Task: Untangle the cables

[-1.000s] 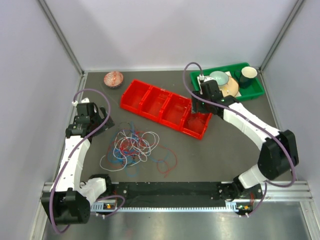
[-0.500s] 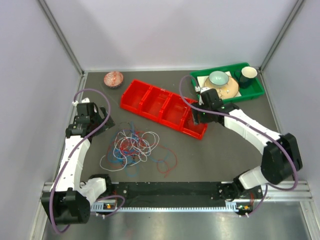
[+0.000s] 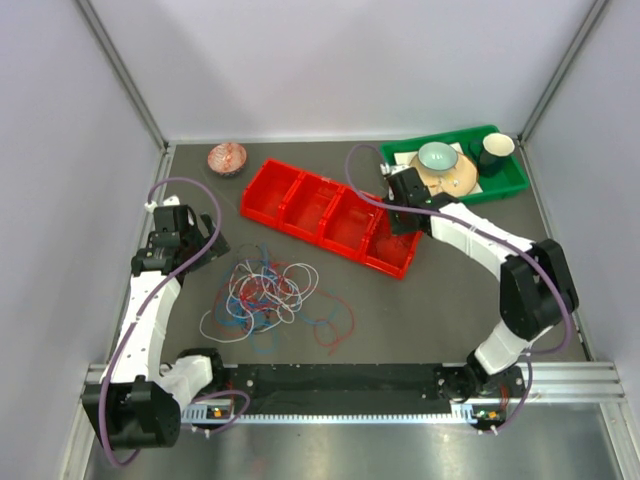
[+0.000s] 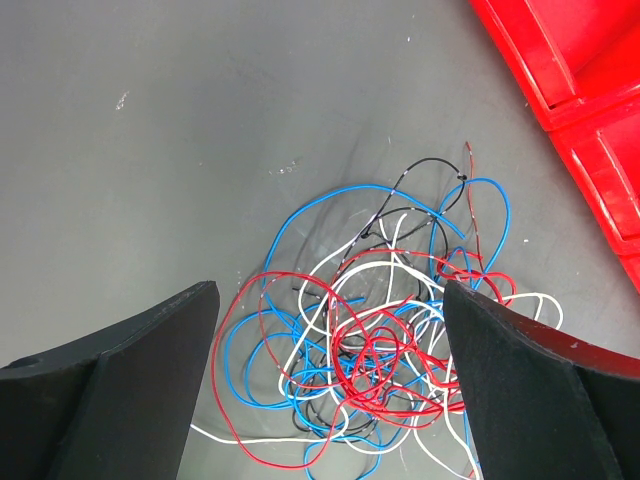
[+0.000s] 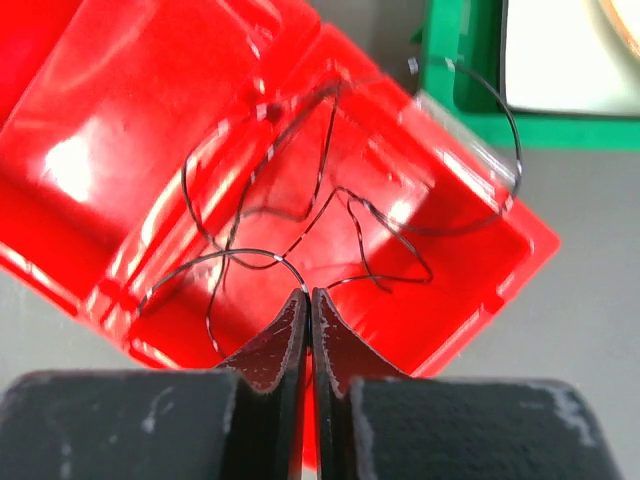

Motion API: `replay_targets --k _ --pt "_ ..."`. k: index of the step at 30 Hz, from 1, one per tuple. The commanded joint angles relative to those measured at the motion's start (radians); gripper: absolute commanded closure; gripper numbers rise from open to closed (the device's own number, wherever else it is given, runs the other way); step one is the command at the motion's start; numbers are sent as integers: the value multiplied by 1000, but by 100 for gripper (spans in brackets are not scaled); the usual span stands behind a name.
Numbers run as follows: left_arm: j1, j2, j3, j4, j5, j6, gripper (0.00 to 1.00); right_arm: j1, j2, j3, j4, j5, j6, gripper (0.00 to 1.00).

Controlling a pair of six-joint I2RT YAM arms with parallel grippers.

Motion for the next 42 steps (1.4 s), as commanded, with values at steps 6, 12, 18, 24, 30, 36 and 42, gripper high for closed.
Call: replay_targets --k 6,12,18,24,30,36,42 --pt "-1 -24 34 18 -7 9 1 -38 169 119 88 -5 36 100" --pt "0 -28 23 18 -4 8 1 -58 232 90 115 -32 56 100" --pt "-1 -36 26 16 -16 15 1 -58 85 -19 124 -25 76 100" --pt "-1 -18 29 30 -3 6 1 -58 -40 -48 115 -34 77 73" --pt "-1 -16 31 30 -1 6 1 -58 -115 -14 92 -38 82 63" --pt "-1 -19 32 27 2 3 1 -60 -71 49 76 6 65 44" --pt "-1 -24 29 24 1 5 1 -106 50 125 72 -9 94 43"
